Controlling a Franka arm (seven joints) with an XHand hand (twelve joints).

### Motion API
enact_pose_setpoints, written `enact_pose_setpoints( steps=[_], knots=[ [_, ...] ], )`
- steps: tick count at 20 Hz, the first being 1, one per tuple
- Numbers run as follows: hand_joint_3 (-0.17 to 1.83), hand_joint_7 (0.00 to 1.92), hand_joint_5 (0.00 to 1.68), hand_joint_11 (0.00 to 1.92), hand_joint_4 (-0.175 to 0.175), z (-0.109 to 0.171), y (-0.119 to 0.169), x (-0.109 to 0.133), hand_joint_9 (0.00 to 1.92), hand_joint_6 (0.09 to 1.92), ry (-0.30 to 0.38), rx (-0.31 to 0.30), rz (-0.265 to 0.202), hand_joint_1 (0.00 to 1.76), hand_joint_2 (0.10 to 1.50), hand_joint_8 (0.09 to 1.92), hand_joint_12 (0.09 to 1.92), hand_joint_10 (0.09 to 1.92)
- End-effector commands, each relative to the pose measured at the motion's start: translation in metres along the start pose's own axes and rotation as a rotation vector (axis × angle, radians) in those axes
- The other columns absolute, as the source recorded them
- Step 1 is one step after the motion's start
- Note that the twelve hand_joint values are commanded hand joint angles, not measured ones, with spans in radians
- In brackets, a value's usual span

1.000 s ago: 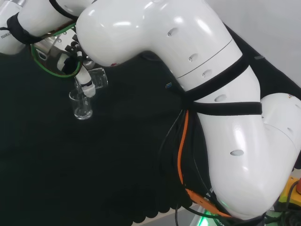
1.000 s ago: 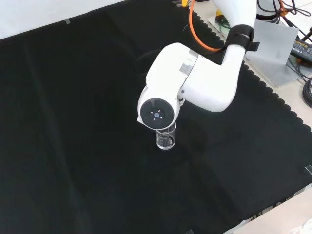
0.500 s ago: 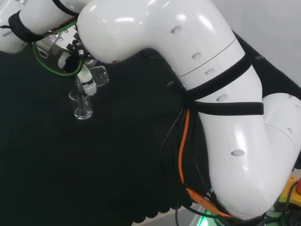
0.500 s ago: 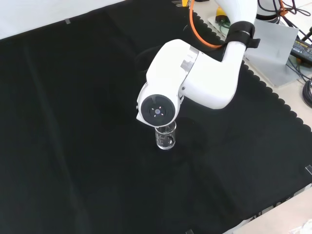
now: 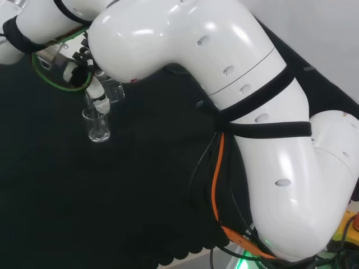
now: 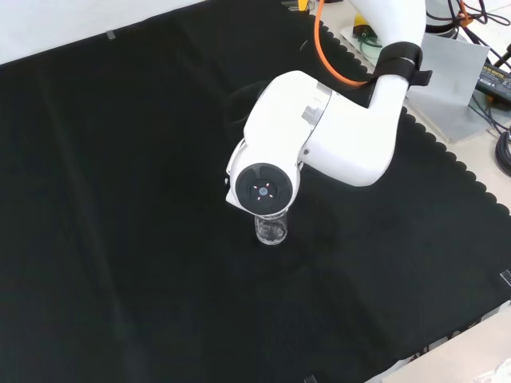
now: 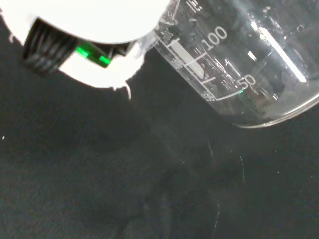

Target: Pour the water from the handheld beaker into the one on the table.

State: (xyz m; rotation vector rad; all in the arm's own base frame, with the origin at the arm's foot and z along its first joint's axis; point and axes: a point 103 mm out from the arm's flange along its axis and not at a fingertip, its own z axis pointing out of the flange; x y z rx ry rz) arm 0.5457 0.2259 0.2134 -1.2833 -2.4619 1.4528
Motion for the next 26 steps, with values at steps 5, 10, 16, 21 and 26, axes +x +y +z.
enact_pose_setpoints(
  steps=[5,10,16,21,26],
  knots=[
    [0.95,1.2,1.14,1.17,-0.175,-0.001,0.0,0.006,1.46,1.02,-0.025,0.011,0.01,1.3,0.55,0.99,0.82,0.93],
    [0.95,1.2,1.14,1.16,-0.175,0.007,-0.003,0.001,1.46,1.02,0.015,-0.02,0.0,1.3,0.55,0.99,0.82,0.93],
    [0.95,1.2,1.14,1.16,-0.175,0.004,-0.004,0.002,1.46,1.02,0.016,-0.029,-0.005,1.3,0.55,0.99,0.82,0.93],
    [0.95,1.2,1.14,1.17,-0.175,0.016,-0.008,-0.011,1.46,1.02,0.034,-0.046,-0.007,1.3,0.55,0.99,0.82,0.93],
    [0.95,1.21,1.14,1.17,-0.175,0.014,-0.012,-0.014,1.46,1.02,0.055,-0.078,-0.013,1.3,0.55,0.99,0.82,0.93]
  ],
)
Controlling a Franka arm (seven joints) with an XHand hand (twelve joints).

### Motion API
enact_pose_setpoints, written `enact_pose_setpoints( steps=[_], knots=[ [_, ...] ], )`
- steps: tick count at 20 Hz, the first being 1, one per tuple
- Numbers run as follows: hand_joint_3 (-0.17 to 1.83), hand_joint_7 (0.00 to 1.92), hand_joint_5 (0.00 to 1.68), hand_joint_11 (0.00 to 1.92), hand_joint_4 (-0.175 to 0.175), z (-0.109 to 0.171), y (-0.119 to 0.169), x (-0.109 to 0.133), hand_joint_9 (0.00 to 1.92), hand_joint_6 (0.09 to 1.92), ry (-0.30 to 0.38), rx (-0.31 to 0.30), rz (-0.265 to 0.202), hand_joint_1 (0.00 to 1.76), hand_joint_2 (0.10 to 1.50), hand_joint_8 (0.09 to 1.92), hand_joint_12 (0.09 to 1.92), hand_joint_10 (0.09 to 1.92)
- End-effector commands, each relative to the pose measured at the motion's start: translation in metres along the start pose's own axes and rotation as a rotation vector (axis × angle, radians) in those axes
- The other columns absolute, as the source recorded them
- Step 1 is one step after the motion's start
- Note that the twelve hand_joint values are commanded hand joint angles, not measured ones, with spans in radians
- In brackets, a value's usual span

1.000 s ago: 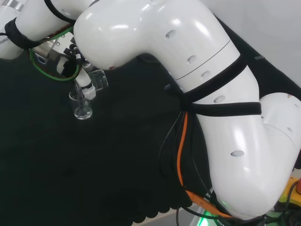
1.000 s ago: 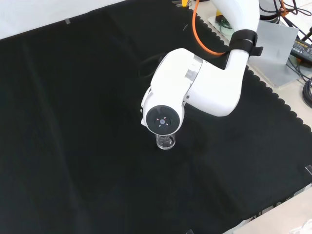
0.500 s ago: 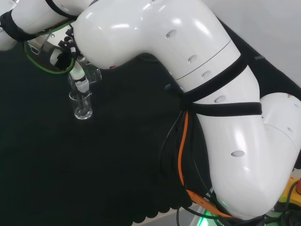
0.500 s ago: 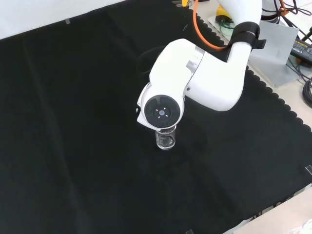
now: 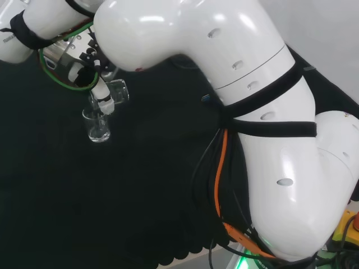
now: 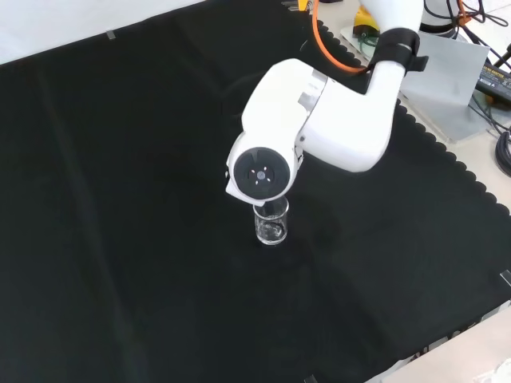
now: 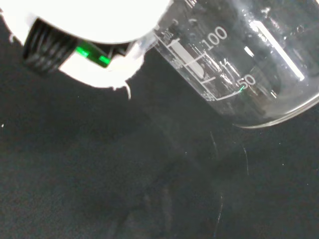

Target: Pour the water from the handheld beaker into the one on the table.

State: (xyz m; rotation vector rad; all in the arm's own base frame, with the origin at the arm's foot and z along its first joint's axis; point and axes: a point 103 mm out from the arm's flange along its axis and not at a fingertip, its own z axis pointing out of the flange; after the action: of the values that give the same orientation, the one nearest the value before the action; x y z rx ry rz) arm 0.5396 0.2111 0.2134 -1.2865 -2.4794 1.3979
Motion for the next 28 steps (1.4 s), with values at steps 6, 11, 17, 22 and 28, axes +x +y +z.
enact_pose_setpoints(
  steps=[6,11,17,22,28],
  knots=[
    [0.95,1.21,1.14,1.17,-0.175,0.001,-0.01,-0.015,1.46,1.02,0.107,-0.13,-0.033,1.3,0.55,0.99,0.82,0.93],
    [0.95,1.21,1.14,1.17,-0.175,0.003,-0.013,-0.022,1.46,1.02,0.186,-0.201,-0.061,1.3,0.55,0.99,0.82,0.93],
    [0.95,1.21,1.14,1.17,-0.175,0.007,-0.015,-0.039,1.46,1.02,0.32,-0.328,-0.074,1.3,0.55,0.99,0.82,0.93],
    [0.95,1.21,1.14,1.17,-0.175,0.009,-0.006,-0.051,1.46,1.02,0.442,-0.403,-0.101,1.3,0.55,0.99,0.82,0.93],
    [0.95,1.21,1.14,1.17,-0.175,0.01,0.006,-0.061,1.45,1.02,0.488,-0.467,-0.11,1.3,0.55,0.99,0.82,0.93]
  ],
)
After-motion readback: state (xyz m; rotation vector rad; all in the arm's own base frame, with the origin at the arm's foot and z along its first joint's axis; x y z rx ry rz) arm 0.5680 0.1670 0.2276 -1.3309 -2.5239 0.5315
